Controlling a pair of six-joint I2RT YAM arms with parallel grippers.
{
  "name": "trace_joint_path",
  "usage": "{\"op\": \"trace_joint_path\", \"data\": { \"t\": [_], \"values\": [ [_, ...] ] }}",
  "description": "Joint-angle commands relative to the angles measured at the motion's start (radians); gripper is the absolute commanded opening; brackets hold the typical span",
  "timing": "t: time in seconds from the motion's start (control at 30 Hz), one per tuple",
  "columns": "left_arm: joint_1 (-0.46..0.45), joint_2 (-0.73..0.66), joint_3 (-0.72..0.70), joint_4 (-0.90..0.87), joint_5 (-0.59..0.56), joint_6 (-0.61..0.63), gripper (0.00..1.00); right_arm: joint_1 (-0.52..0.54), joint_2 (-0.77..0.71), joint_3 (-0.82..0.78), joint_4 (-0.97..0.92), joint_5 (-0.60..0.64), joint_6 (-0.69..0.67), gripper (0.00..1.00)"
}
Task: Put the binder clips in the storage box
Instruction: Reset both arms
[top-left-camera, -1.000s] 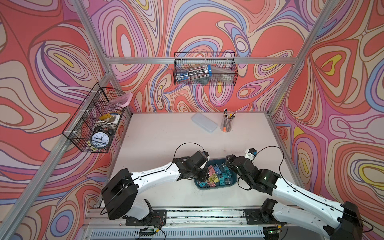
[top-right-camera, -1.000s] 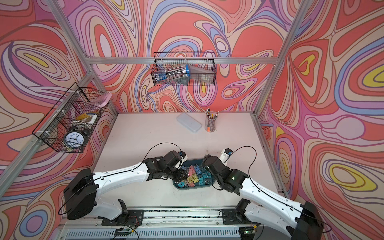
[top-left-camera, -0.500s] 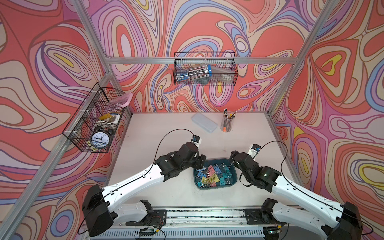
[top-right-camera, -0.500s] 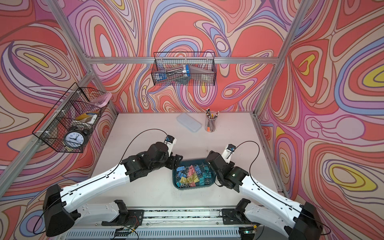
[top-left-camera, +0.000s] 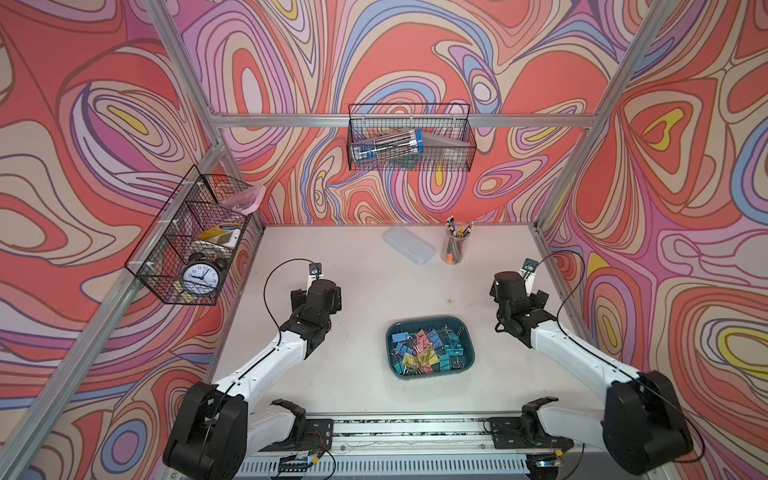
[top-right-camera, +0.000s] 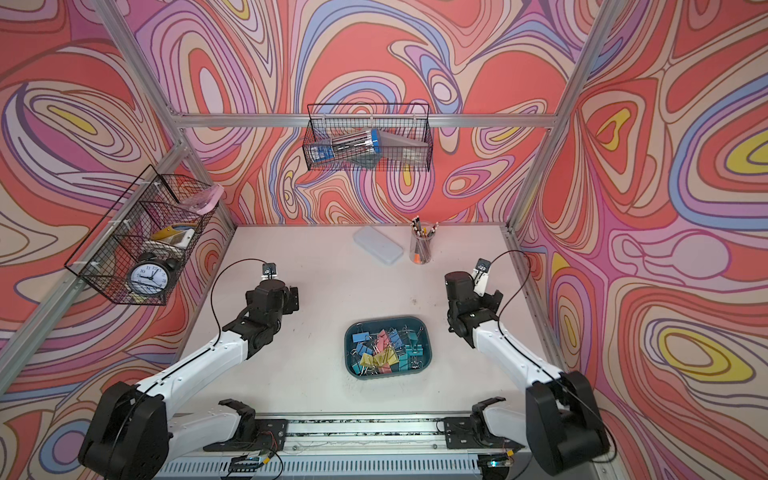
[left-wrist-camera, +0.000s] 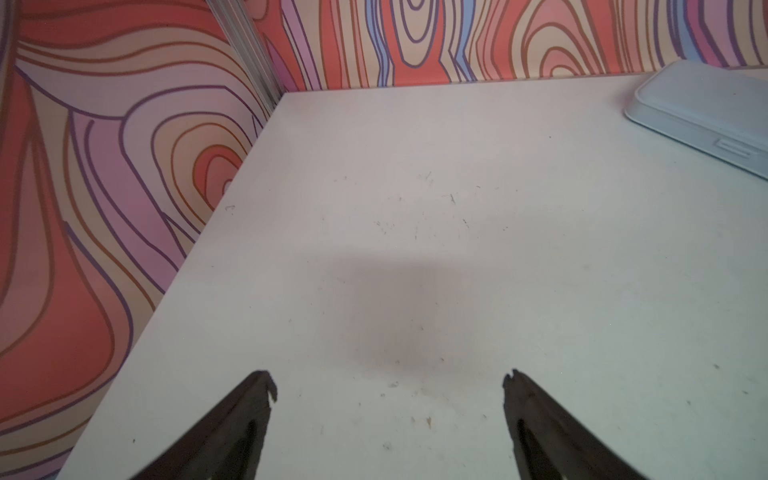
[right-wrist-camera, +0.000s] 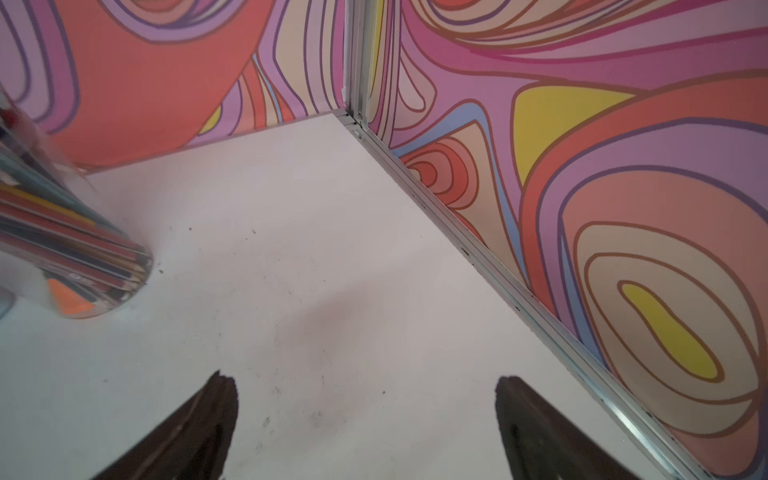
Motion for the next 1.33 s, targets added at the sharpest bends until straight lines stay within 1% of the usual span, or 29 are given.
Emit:
{"op": "trace_joint_path", "data": {
  "t": [0.0, 0.1, 0.17, 0.2, 0.23, 0.27, 0.3, 0.33, 0.37, 0.4, 0.43, 0.47, 0.5, 0.53, 0.57, 0.63, 0.67, 0.7, 0.73, 0.77, 0.8, 0.87, 0.9, 0.93, 1.0, 1.07, 1.13, 1.2, 1.3],
  "values": [
    [0.006, 0.045, -0.110, 0.399, -0.123, 0.178, 0.93, -0.030, 0.135, -0.013, 0.291, -0.037, -0.195, 0.98],
    [0.020, 0.139, -0.166, 0.620, -0.135, 0.251, 0.98, -0.050, 0.246, -0.068, 0.582, -0.120, -0.282, 0.98],
    [0.023, 0.211, -0.174, 0.734, -0.135, 0.324, 0.99, -0.061, 0.336, -0.126, 0.844, -0.167, -0.333, 0.98],
    [0.026, 0.238, -0.181, 0.791, -0.130, 0.343, 0.99, -0.073, 0.373, -0.140, 0.921, -0.201, -0.347, 0.98],
    [0.031, 0.262, -0.183, 0.831, -0.133, 0.359, 0.99, -0.081, 0.360, -0.116, 0.820, -0.223, -0.312, 0.98],
    [0.036, 0.261, -0.173, 0.774, -0.115, 0.329, 0.99, -0.103, 0.355, -0.125, 0.834, -0.272, -0.306, 0.98],
    [0.049, 0.261, -0.175, 0.749, -0.063, 0.316, 0.99, -0.118, 0.351, -0.143, 0.857, -0.303, -0.296, 0.98],
    [0.065, 0.270, -0.186, 0.763, -0.020, 0.311, 0.99, -0.152, 0.332, -0.168, 0.864, -0.385, -0.274, 0.98],
    [0.080, 0.281, -0.194, 0.781, 0.009, 0.299, 0.99, -0.197, 0.333, -0.202, 0.912, -0.507, -0.258, 0.98],
    [0.097, 0.292, -0.200, 0.788, 0.038, 0.284, 0.99, -0.228, 0.373, -0.232, 1.034, -0.604, -0.265, 0.98],
    [0.121, 0.304, -0.208, 0.794, 0.081, 0.262, 0.99, -0.230, 0.382, -0.245, 1.047, -0.606, -0.264, 0.98],
    [0.146, 0.315, -0.217, 0.821, 0.122, 0.253, 0.99, -0.240, 0.357, -0.220, 0.959, -0.643, -0.256, 0.98],
    [0.164, 0.306, -0.220, 0.811, 0.155, 0.235, 0.99, -0.238, 0.380, -0.215, 1.002, -0.627, -0.270, 0.98],
    [0.191, 0.288, -0.213, 0.757, 0.229, 0.213, 0.99, -0.236, 0.369, -0.211, 0.959, -0.630, -0.265, 0.98],
    [0.218, 0.282, -0.209, 0.727, 0.299, 0.200, 0.99, -0.236, 0.372, -0.214, 0.981, -0.625, -0.268, 0.98],
    [0.257, 0.318, -0.212, 0.752, 0.403, 0.188, 0.99, -0.235, 0.365, -0.214, 0.967, -0.629, -0.267, 0.98],
    [0.271, 0.364, -0.213, 0.811, 0.435, 0.191, 0.99, -0.235, 0.373, -0.216, 0.992, -0.625, -0.268, 0.98],
    [0.272, 0.368, -0.210, 0.816, 0.445, 0.196, 0.99, -0.235, 0.372, -0.216, 0.982, -0.627, -0.268, 0.98],
    [0.276, 0.329, -0.189, 0.708, 0.458, 0.184, 0.99, -0.235, 0.368, -0.214, 0.971, -0.629, -0.267, 0.98],
    [0.279, 0.342, -0.185, 0.715, 0.469, 0.184, 0.99, -0.235, 0.374, -0.216, 0.990, -0.626, -0.268, 0.98],
    [0.281, 0.364, -0.198, 0.782, 0.467, 0.190, 0.99, -0.235, 0.373, -0.215, 0.981, -0.627, -0.267, 0.98],
    [0.283, 0.335, -0.176, 0.686, 0.468, 0.178, 0.99, -0.235, 0.374, -0.216, 0.989, -0.626, -0.268, 0.98],
    [0.287, 0.349, -0.181, 0.722, 0.470, 0.178, 0.99, -0.235, 0.372, -0.215, 0.982, -0.628, -0.268, 0.98],
    [0.287, 0.358, -0.190, 0.760, 0.445, 0.175, 0.99, -0.235, 0.372, -0.216, 0.983, -0.626, -0.268, 0.98],
    [0.287, 0.340, -0.175, 0.697, 0.410, 0.153, 0.99, -0.235, 0.372, -0.214, 0.982, -0.627, -0.268, 0.98],
    [0.287, 0.355, -0.187, 0.748, 0.407, 0.158, 0.99, -0.235, 0.374, -0.210, 0.976, -0.626, -0.268, 0.98],
    [0.287, 0.344, -0.179, 0.712, 0.408, 0.154, 0.99, -0.235, 0.377, -0.206, 0.968, -0.627, -0.267, 0.98],
    [0.287, 0.353, -0.184, 0.740, 0.407, 0.158, 0.99, -0.235, 0.375, -0.209, 0.972, -0.628, -0.267, 0.98],
    [0.287, 0.348, -0.182, 0.728, 0.408, 0.156, 0.99, -0.236, 0.374, -0.216, 0.983, -0.630, -0.268, 0.98]
  ]
}}
